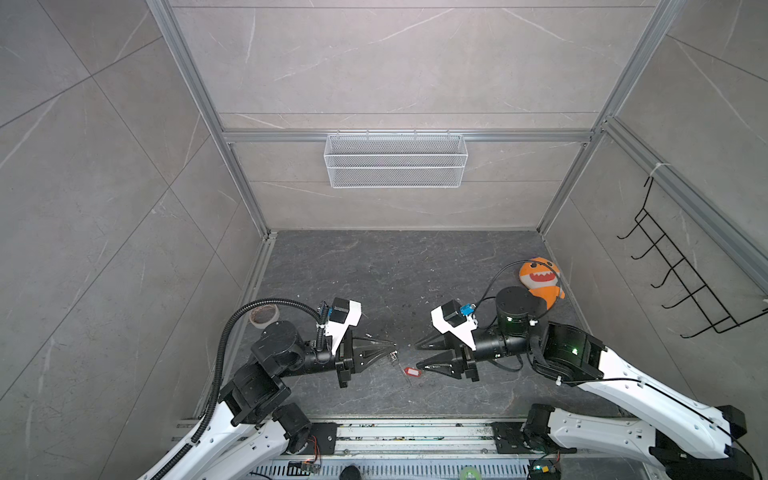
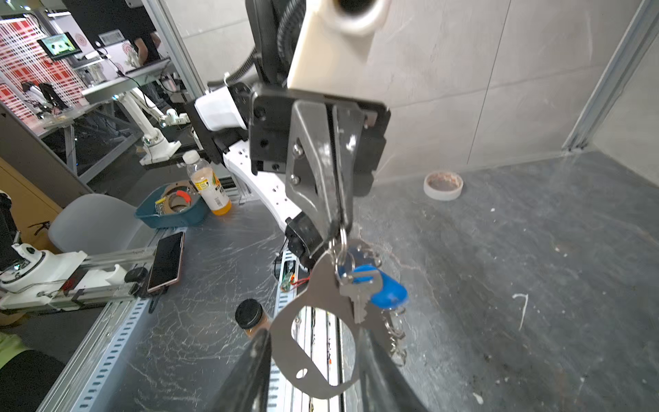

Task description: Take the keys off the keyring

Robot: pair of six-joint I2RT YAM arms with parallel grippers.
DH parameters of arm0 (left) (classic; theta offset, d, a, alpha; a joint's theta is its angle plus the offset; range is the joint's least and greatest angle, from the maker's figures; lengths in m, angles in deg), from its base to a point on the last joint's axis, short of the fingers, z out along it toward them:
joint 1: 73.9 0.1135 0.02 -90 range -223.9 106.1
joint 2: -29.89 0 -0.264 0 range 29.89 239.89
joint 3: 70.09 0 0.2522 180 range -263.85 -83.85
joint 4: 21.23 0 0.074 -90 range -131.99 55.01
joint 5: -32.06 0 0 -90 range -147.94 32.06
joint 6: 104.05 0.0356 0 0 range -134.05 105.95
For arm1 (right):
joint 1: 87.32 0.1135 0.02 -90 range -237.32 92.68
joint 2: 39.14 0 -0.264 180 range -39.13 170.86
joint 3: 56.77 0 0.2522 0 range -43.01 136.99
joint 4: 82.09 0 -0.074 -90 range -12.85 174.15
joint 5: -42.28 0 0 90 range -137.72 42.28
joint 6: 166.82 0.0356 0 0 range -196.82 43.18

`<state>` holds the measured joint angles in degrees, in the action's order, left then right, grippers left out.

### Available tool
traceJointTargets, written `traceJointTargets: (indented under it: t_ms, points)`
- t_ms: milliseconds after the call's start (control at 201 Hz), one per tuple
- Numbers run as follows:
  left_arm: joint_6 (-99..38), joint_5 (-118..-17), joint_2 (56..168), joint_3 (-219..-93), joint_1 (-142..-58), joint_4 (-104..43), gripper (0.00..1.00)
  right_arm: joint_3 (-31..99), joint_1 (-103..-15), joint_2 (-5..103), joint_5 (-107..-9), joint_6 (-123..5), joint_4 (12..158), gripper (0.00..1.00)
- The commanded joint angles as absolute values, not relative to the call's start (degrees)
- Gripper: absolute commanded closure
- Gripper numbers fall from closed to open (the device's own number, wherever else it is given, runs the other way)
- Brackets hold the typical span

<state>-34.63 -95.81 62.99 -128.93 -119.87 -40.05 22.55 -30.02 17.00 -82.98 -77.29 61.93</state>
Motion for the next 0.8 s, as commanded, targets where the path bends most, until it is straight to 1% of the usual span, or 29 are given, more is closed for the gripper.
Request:
traceJointTargets:
  t_ms: [0,90,224,349,399,528,792]
  points:
    - [-33.0,-97.2,62.4,-131.2,-119.7,-36.8,1.00,22.8,-29.9,18.1,-81.3,-73.0,70.1,0.57]
    - [-33.1,-97.3,62.2,-131.2,-119.7,-36.3,1.00,21.7,-29.9,19.4,-79.9,-69.8,75.9,0.56]
    - [-33.3,-96.3,61.6,-130.6,-119.7,-35.7,1.00,20.6,-29.9,21.6,-83.5,-66.1,80.7,0.56]
    - [-33.8,-94.7,60.8,-129.6,-119.7,-34.8,1.00,18.2,-29.9,22.3,-85.1,-62.9,84.9,0.60]
    - [-33.9,-94.1,60.5,-129.3,-119.7,-34.7,1.00,17.2,-29.8,22.5,-85.6,-61.9,85.9,0.61]
    - [-34.0,-92.2,59.8,-128.9,-119.7,-34.4,1.00,15.6,-29.7,22.6,-86.7,-60.2,88.2,0.62]
    - [-34.3,-91.8,60.2,-128.4,-119.7,-34.0,1.00,14.7,-29.4,23.7,-87.8,-58.1,91.9,0.63]
